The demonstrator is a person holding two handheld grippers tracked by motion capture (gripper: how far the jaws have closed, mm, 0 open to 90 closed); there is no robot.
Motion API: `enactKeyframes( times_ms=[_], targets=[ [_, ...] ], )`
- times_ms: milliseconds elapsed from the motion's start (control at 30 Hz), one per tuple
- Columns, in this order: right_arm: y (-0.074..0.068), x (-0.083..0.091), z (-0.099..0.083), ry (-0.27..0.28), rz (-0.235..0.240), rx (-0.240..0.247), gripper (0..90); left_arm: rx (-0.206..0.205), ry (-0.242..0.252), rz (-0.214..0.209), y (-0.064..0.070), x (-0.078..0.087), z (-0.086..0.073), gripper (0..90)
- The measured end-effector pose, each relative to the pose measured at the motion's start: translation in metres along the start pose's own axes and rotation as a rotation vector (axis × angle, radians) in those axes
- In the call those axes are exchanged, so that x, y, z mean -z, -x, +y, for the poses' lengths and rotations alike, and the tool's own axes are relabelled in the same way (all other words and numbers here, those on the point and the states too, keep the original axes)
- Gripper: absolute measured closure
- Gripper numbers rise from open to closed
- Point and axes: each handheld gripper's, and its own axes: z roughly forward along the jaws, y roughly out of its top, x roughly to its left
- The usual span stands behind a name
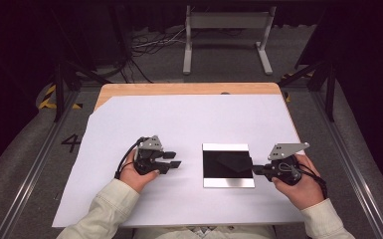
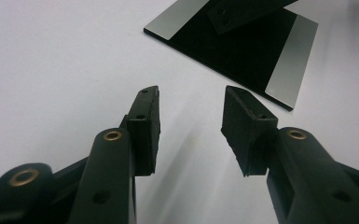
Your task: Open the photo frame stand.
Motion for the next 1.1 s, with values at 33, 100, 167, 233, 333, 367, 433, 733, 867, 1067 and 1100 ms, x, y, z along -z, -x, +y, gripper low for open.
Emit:
enactKeyframes(
  times_ms=[33, 100, 167, 233, 333, 367, 433, 733, 867, 1067, 1100],
  targets=[
    [0.000, 0.000, 0.000, -0.002, 0.001, 0.000, 90.0, 0.001, 0.000, -0.002, 0.000, 0.000, 0.000, 57.4],
    [0.001, 0.000, 0.000, -0.008, 0.004, -0.002, 90.0, 0.004, 0.000, -0.001, 0.000, 0.000, 0.000, 57.4],
    [0.001, 0.001, 0.000, -0.026, 0.010, -0.009, 86.9, 0.003, 0.000, -0.001, 0.000, 0.000, 0.000, 57.4],
    [0.000, 0.001, 0.000, -0.033, 0.011, -0.014, 85.5, 0.002, -0.001, -0.001, 0.000, 0.000, 0.000, 57.3],
    [0.000, 0.003, 0.000, -0.039, 0.011, -0.017, 84.4, -0.002, -0.003, -0.001, 0.000, -0.001, 0.000, 57.2],
    [0.000, 0.004, 0.000, -0.039, 0.011, -0.017, 83.6, -0.003, -0.001, 0.000, 0.000, -0.001, 0.000, 57.0],
    [0.001, 0.006, 0.000, -0.042, 0.015, -0.023, 81.1, -0.002, -0.001, 0.000, 0.000, -0.001, 0.000, 57.0],
    [0.001, 0.012, 0.002, -0.038, 0.005, -0.029, 73.5, -0.003, -0.003, -0.001, 0.000, -0.001, 0.000, 56.8],
    [0.001, 0.015, 0.004, -0.022, 0.005, -0.036, 69.6, -0.001, -0.004, -0.001, -0.001, -0.001, -0.001, 56.6],
    [0.000, 0.016, 0.010, 0.031, 0.002, -0.068, 60.2, 0.008, -0.002, -0.001, 0.000, -0.001, -0.001, 56.6],
    [0.000, 0.016, 0.010, 0.031, 0.002, -0.068, 60.2, 0.009, -0.003, -0.001, 0.000, -0.001, -0.001, 56.6]
  ],
)
